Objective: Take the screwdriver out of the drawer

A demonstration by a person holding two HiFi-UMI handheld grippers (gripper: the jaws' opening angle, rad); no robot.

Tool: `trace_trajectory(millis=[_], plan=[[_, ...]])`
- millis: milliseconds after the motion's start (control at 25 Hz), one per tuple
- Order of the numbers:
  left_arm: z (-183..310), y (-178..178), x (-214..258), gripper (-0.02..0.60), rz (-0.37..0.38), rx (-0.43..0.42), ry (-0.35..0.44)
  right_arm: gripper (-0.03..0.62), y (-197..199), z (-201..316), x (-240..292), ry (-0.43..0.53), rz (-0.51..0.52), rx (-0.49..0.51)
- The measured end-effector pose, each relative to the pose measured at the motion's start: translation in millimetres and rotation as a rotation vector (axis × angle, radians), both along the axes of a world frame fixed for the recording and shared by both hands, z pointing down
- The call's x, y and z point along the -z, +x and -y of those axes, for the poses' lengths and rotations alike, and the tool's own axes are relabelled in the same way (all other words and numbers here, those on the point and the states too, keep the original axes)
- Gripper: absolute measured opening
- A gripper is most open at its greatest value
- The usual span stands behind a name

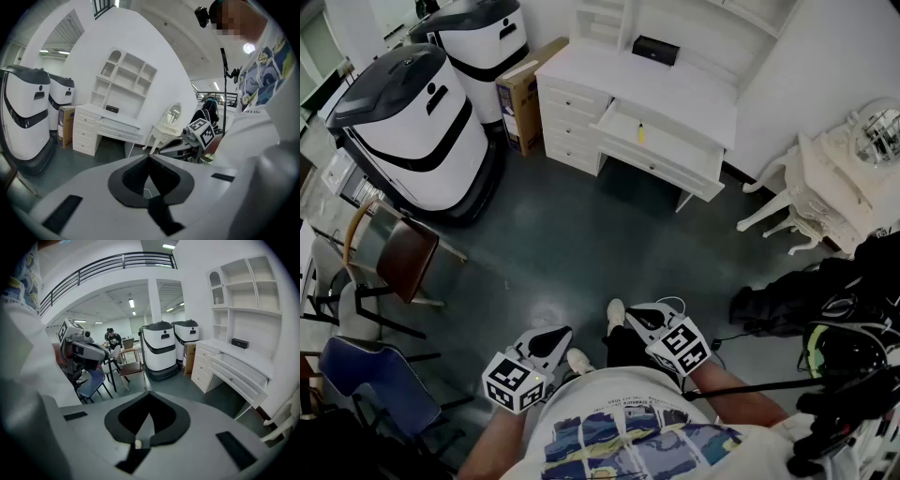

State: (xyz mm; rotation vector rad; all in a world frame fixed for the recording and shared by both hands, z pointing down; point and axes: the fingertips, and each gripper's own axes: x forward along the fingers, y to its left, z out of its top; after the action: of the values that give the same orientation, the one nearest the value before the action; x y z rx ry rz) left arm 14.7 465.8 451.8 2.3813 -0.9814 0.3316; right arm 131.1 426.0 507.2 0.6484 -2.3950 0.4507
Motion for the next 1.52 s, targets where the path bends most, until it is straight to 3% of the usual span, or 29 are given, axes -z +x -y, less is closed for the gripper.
trace_trajectory(millis=[680, 1000, 1280, 1400, 1520], plan=[[147.6, 39.8, -0.9, 0.014, 0.073, -0.023, 0.010, 0.025, 33.0, 149.4, -17.1, -0.028, 0.057, 0.005], [209.4, 68.2, -2.8, 0.014, 0.108, -0.084, 0.036, 0.026, 58.9, 224.0, -37.0, -0.031, 0.087, -0.096], [275.6, 35.8, -15.4, 0.014, 0.098, -0.137, 0.050, 0.031, 38.2, 285.5, -52.2, -0.026, 0.074, -0.187], [317.1, 17.0, -16.8, 0.014, 0.074, -0.182, 0.071, 0.115, 29.2, 317.6, -60.0, -0.042, 0.051, -0.262], [356.8, -1.4, -13.4, 0.015, 0.049, -0.249, 0.084, 0.120, 17.0, 348.8, -61.2, -0.040, 0.011, -0.323]])
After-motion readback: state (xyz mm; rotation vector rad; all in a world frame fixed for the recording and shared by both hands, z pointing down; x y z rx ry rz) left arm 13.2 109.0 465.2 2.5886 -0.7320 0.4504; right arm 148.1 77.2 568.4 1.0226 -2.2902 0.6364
